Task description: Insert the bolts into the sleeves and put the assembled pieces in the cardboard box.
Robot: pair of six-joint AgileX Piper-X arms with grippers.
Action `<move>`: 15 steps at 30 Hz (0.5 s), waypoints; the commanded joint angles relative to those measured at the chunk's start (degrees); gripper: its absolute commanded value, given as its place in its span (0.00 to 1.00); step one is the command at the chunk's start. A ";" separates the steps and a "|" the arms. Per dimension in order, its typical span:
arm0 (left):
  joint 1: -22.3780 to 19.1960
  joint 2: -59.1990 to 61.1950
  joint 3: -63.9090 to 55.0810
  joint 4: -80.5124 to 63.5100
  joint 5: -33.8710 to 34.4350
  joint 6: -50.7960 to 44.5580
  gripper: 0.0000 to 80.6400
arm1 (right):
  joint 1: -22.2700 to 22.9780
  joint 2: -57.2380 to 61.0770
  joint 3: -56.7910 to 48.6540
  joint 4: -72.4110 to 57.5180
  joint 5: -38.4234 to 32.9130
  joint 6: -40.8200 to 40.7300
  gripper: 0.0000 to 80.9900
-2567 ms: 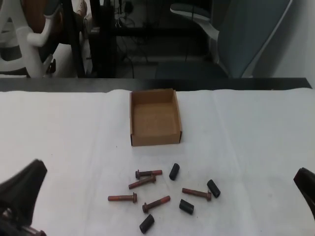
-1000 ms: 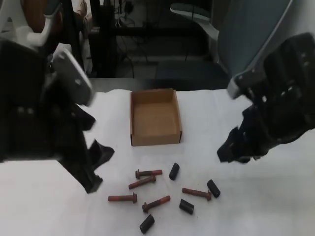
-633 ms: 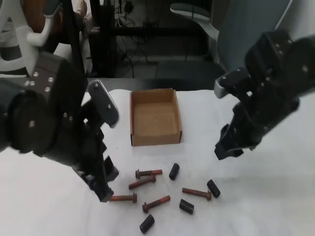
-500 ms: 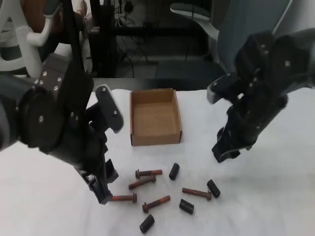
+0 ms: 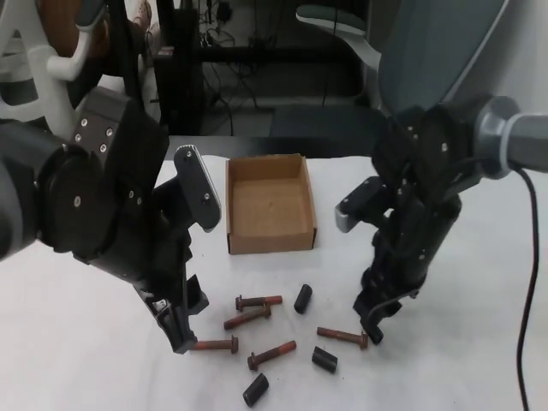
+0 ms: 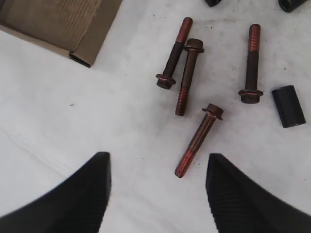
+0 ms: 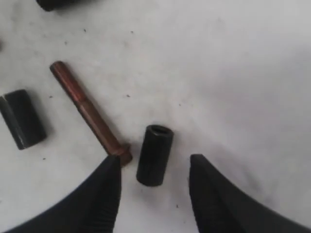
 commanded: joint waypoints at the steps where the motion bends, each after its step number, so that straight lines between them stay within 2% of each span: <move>1: -0.14 0.01 -0.60 -0.30 -0.46 0.42 0.68 | 1.20 1.36 -0.42 -2.77 -0.61 -0.40 0.53; 7: -0.14 0.01 -0.60 0.93 -0.46 0.42 0.68 | 1.07 4.46 -0.56 -2.92 4.23 -0.40 0.53; 11: -0.14 0.01 -0.60 1.46 -0.46 0.42 0.68 | 0.54 4.76 -0.56 -2.48 4.39 -0.40 0.52; 13: -0.14 0.01 -0.60 1.46 -0.46 0.42 0.68 | 0.38 4.76 -0.56 -2.48 5.93 -0.40 0.45; 15: -0.14 0.01 -0.60 1.46 -0.46 0.42 0.68 | -0.08 4.76 -0.56 -2.48 5.59 -0.40 0.31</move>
